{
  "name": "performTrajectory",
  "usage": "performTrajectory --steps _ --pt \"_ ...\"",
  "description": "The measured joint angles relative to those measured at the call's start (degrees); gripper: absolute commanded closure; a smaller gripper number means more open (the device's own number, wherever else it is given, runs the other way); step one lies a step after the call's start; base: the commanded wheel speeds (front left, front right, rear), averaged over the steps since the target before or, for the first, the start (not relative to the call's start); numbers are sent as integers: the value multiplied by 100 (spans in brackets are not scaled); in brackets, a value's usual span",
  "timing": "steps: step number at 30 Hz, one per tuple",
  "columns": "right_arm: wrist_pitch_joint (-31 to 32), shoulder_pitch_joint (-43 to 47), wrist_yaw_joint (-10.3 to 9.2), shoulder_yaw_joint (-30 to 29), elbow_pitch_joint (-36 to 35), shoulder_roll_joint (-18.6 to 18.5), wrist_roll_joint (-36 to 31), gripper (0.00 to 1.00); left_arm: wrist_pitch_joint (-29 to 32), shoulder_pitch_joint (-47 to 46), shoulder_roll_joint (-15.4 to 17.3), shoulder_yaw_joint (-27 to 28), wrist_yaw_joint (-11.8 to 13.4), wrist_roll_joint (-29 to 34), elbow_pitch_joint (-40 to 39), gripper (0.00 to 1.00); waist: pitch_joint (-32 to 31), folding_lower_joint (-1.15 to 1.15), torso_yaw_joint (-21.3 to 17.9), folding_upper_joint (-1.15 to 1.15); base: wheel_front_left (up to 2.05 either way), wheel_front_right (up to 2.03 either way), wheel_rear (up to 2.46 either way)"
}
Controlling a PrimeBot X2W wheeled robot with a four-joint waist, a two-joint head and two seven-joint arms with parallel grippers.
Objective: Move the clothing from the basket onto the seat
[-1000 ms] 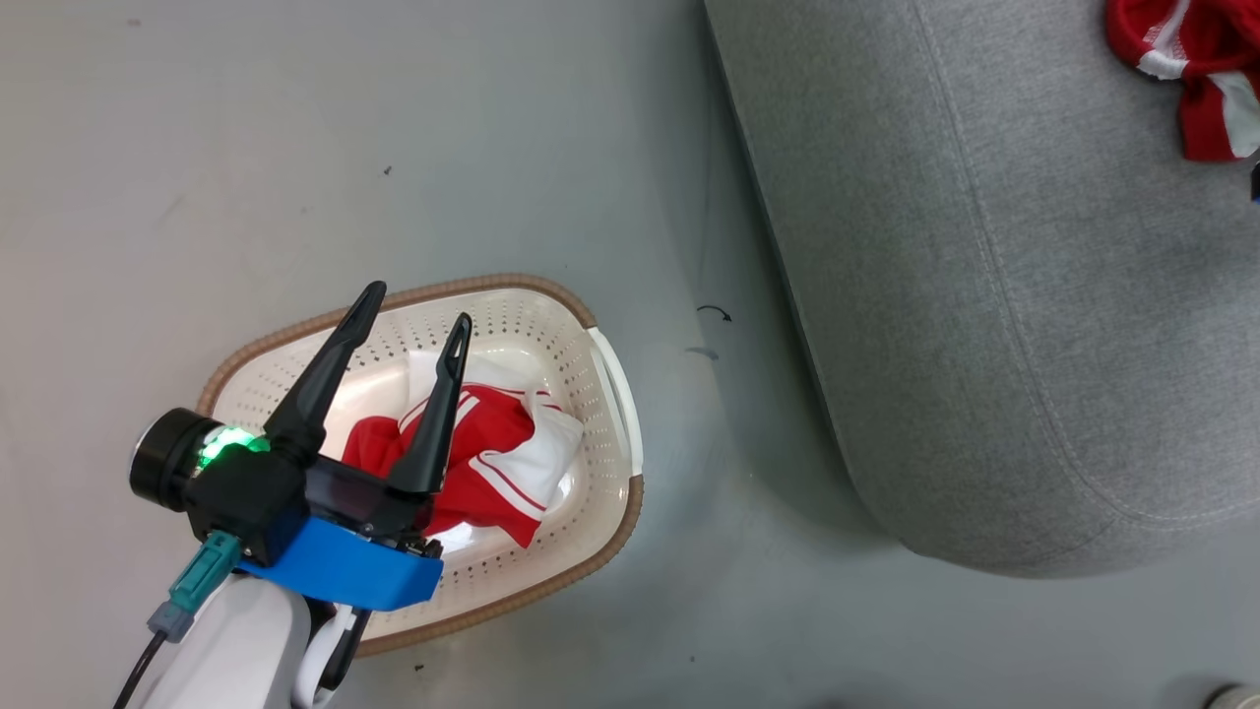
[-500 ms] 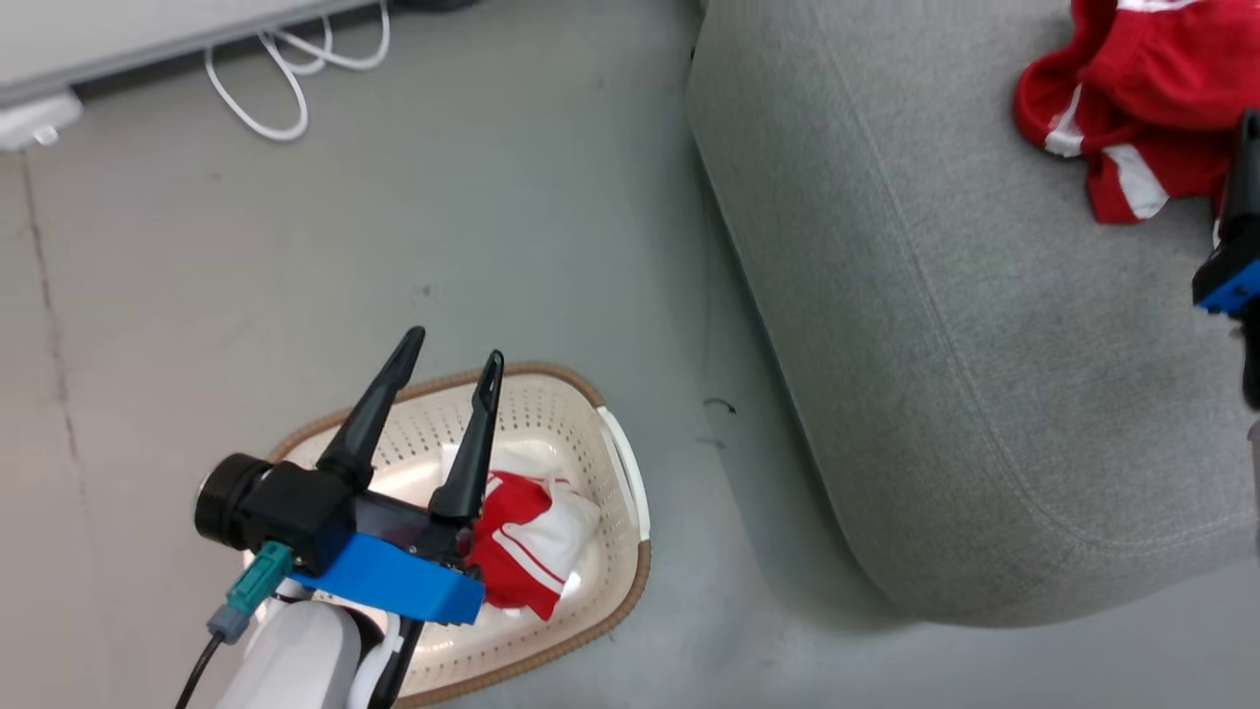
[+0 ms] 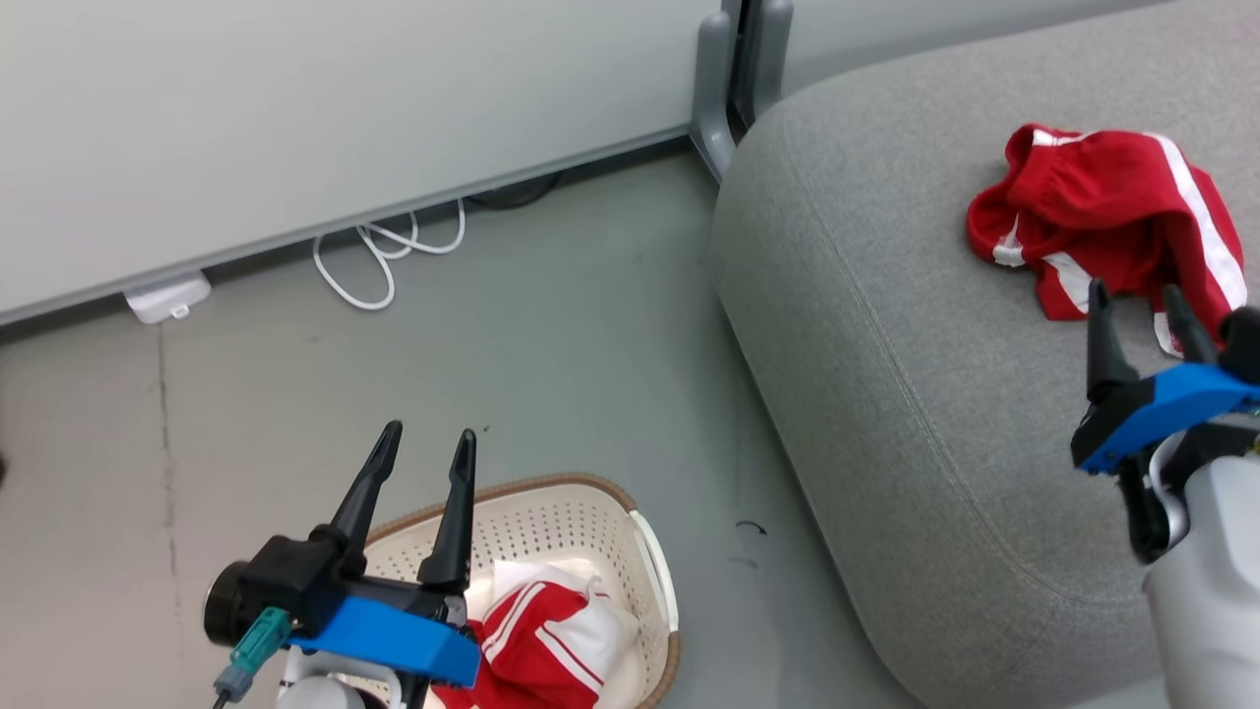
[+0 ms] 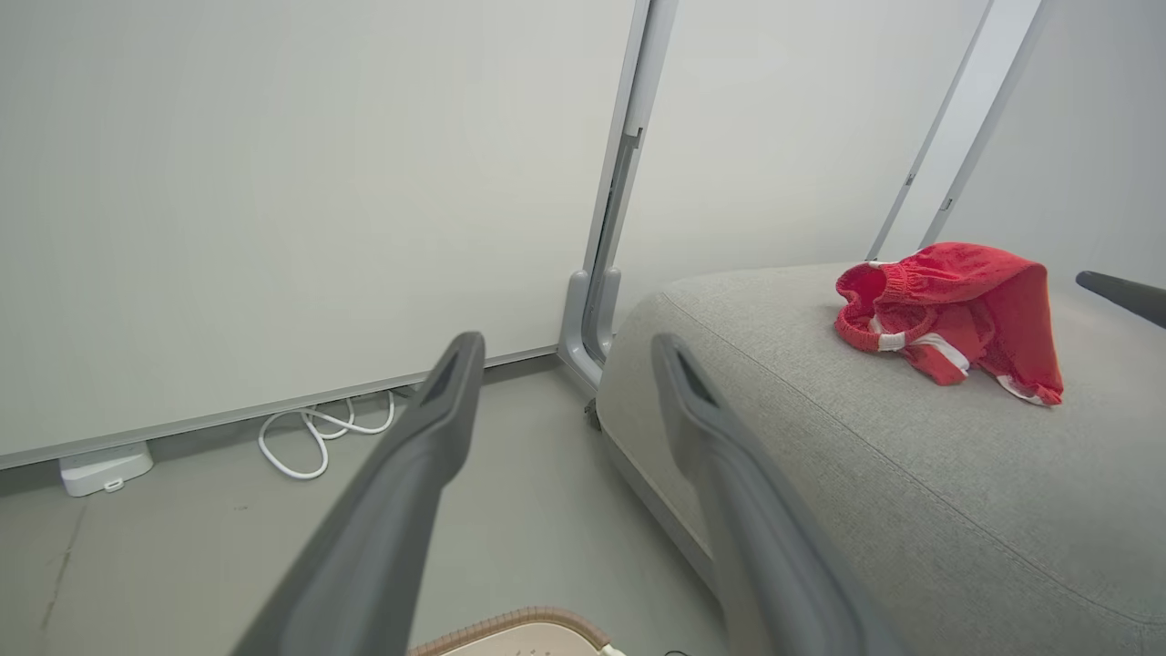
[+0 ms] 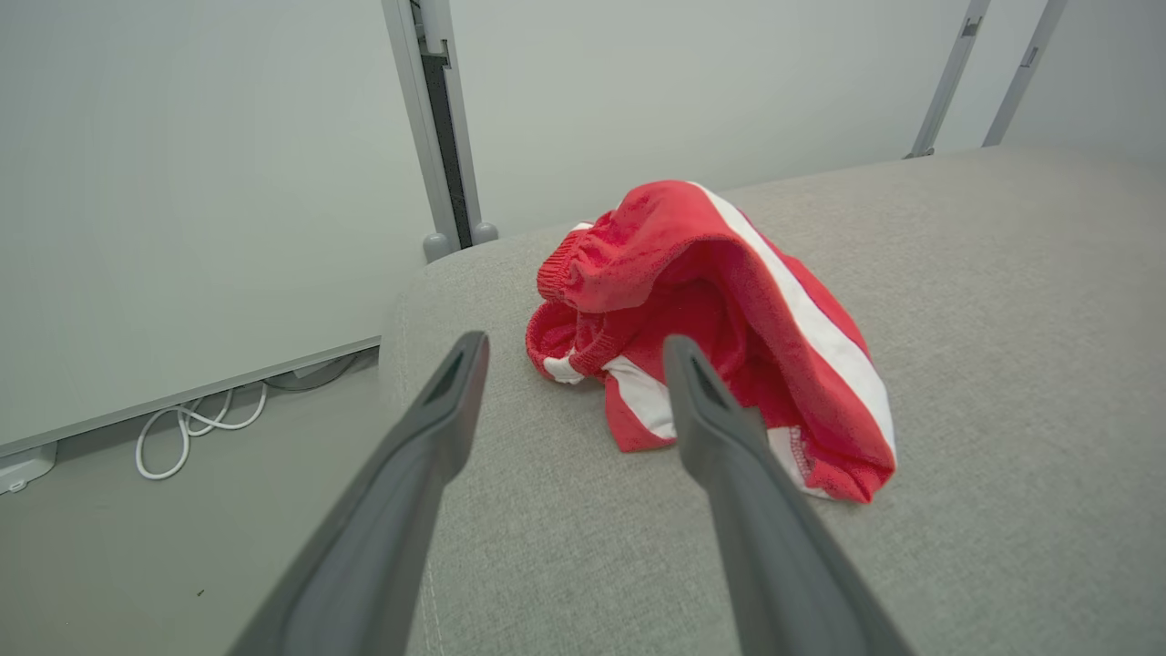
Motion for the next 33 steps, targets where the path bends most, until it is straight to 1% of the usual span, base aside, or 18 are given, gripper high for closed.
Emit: performTrajectory --steps 5,9,13,21,25,33 --pt "-12 649 -1 319 -716 167 103 0 0 232 -109 255 -1 12 112 0 -306 0 94 0 0 0 0" --pt "115 1252 0 531 -1416 244 101 0 0 373 -186 439 -2 44 208 0 -478 1 202 0 0 0 0" --pt "234 1794 -1 544 -2141 357 79 0 0 467 -240 588 -3 64 320 0 -593 0 346 0 0 0 0" --pt "464 2749 -1 628 -3418 725 -171 0 0 542 -280 865 -3 109 541 0 -738 1 682 0 0 0 0" --pt "582 3143 -1 638 -3821 879 -221 0 1 577 -281 992 -3 113 649 0 -828 1 838 0 0 0 0" --pt "845 3623 -1 682 -4343 964 -223 0 0 686 -298 1254 -3 129 764 0 -991 1 1118 0 0 0 0"
